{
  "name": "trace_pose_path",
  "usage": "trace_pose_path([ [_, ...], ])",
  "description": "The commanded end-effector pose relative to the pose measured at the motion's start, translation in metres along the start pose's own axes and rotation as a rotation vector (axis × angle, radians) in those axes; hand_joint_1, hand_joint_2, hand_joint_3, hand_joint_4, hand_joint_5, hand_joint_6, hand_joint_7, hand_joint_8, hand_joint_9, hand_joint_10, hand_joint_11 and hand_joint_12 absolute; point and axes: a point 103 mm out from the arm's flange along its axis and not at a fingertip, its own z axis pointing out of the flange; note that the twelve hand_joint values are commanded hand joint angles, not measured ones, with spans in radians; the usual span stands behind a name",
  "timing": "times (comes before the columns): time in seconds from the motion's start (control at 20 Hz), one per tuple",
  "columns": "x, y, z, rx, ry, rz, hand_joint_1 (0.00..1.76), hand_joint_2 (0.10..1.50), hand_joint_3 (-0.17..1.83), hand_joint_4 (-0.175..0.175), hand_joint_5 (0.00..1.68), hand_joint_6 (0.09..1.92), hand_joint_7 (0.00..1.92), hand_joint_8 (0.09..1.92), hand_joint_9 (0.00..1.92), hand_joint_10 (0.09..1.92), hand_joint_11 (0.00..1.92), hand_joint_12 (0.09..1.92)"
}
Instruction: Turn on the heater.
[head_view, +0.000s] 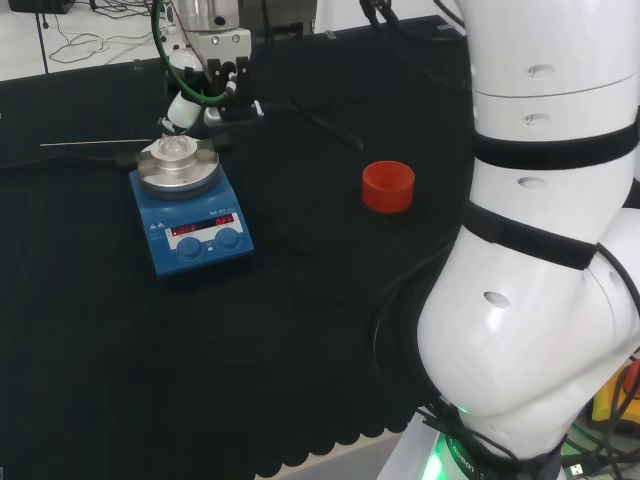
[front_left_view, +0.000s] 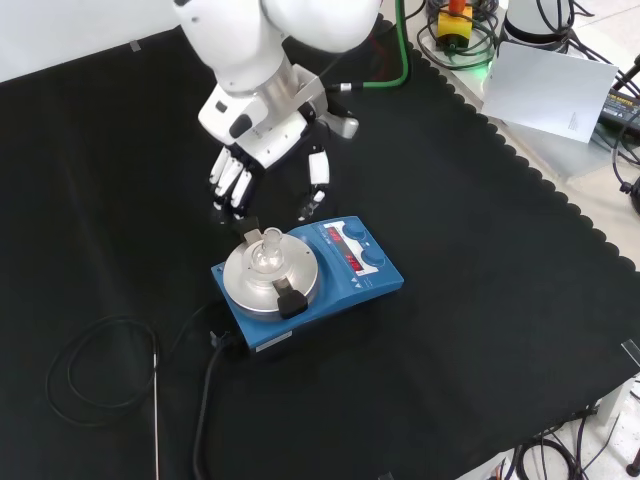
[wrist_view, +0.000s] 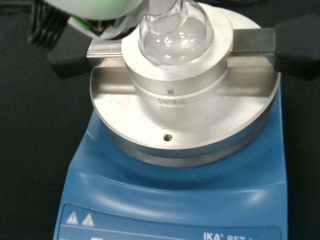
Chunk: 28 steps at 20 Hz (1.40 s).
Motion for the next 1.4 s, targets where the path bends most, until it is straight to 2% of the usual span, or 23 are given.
trace_pose_path([
  [0.05, -0.006, -0.029, -0.016, -0.037, 0.003, 0.031, 0.86, 0.58, 0.69, -0.060, 0.42, 0.53, 0.27, 0.76, 0.52, 0.71, 0.42, 1.34],
  [0.4, -0.008, -0.073, -0.026, -0.065, 0.029, 0.068, 0.85, 0.59, 0.69, -0.057, 0.41, 0.51, 0.29, 0.77, 0.53, 0.72, 0.41, 1.34],
  [0.55, -0.006, -0.094, -0.023, -0.066, 0.039, 0.089, 0.85, 0.60, 0.68, -0.056, 0.41, 0.48, 0.40, 0.77, 0.63, 0.69, 0.43, 1.33],
  [0.65, -0.005, -0.108, -0.019, -0.063, 0.040, 0.102, 0.88, 0.61, 0.68, -0.059, 0.42, 0.47, 0.54, 0.77, 0.76, 0.66, 0.51, 1.31],
  [0.9, 0.002, -0.129, -0.010, -0.043, 0.032, 0.120, 0.91, 0.62, 0.71, -0.066, 0.44, 0.46, 0.76, 0.80, 1.00, 0.62, 0.64, 1.26],
  [1.2, 0.011, -0.147, 0.002, -0.022, 0.013, 0.121, 0.93, 0.62, 0.72, -0.073, 0.45, 0.47, 0.96, 0.88, 1.15, 0.64, 0.71, 1.25],
  [1.4, 0.019, -0.155, 0.010, 0.019, -0.002, 0.113, 0.94, 0.62, 0.73, -0.080, 0.45, 0.47, 1.06, 0.98, 1.25, 0.70, 0.78, 1.21],
])
